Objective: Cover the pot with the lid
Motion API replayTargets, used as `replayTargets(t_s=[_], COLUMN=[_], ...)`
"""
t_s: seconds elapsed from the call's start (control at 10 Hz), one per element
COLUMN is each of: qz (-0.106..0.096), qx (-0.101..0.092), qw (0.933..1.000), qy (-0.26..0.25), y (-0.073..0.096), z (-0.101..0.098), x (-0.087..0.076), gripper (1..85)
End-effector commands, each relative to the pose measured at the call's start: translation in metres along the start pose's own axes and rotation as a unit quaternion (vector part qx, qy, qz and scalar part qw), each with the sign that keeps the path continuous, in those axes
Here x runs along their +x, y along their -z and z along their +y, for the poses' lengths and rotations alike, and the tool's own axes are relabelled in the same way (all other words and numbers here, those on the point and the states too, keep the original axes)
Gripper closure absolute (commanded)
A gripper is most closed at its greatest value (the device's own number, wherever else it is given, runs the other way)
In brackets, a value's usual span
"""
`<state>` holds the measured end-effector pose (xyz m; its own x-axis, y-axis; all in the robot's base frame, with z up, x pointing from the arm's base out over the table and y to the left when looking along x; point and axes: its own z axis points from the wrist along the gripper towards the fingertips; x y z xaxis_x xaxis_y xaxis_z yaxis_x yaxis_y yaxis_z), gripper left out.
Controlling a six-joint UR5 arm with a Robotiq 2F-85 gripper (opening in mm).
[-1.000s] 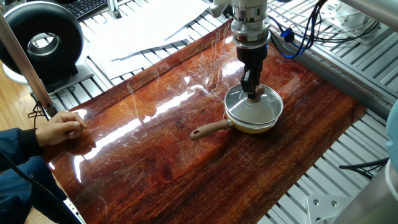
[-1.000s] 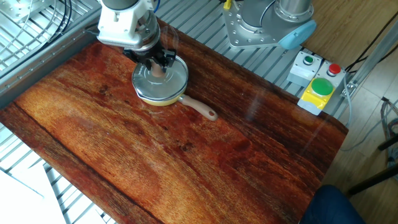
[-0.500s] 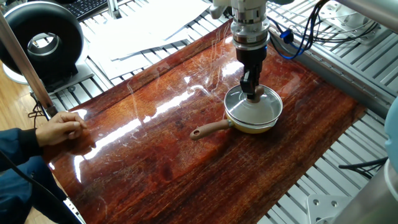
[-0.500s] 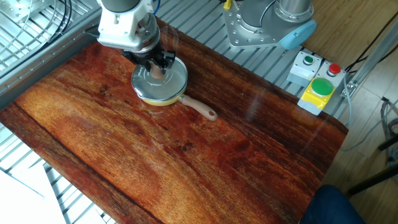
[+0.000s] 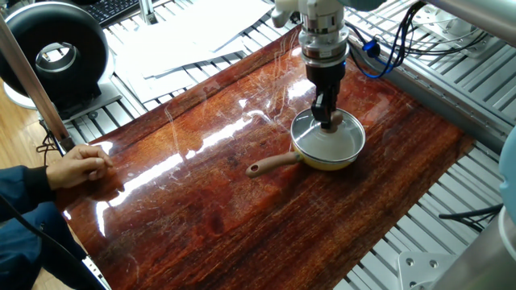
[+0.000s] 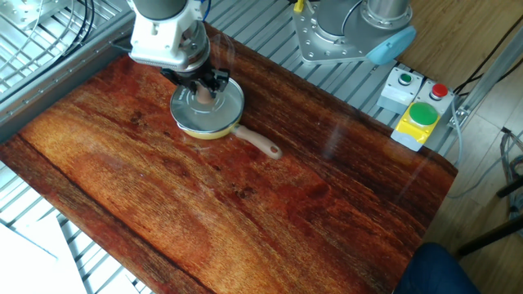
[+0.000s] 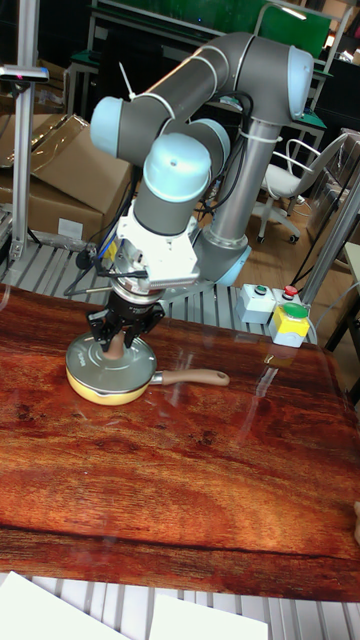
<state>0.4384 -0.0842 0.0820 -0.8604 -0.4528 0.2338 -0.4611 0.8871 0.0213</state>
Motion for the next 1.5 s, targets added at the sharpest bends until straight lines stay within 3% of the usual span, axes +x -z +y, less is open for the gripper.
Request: replayTargets(t_s=[0.0, 0.2, 0.3, 0.4, 0.8, 1.0, 1.1, 1.4], qz=[-0.005, 0.008, 0.003, -0.011, -0.024, -0.015, -0.016, -0.038], qx=[0.010, 0.042, 0.041, 0.042, 0.033, 0.034, 0.032, -0.024], qw=[0.9999, 0.9989, 0.9987, 0.9982, 0.9971, 0.9974, 0.9983, 0.9978], qy=[0.007, 0.018, 0.028, 0.042, 0.065, 0.061, 0.045, -0.049], y=[0.000, 0.002, 0.001, 0.001, 0.005, 0.014, 0.028, 0.065], z=[-0.006, -0.022, -0.021, -0.023, -0.024, -0.024, -0.022, -0.001], x=[-0.004, 0.002, -0.003, -0.011, -0.018, -0.015, -0.017, -0.030], gripper=[84.3, 81.0, 69.0, 46.0, 28.3, 25.3, 25.3, 42.7])
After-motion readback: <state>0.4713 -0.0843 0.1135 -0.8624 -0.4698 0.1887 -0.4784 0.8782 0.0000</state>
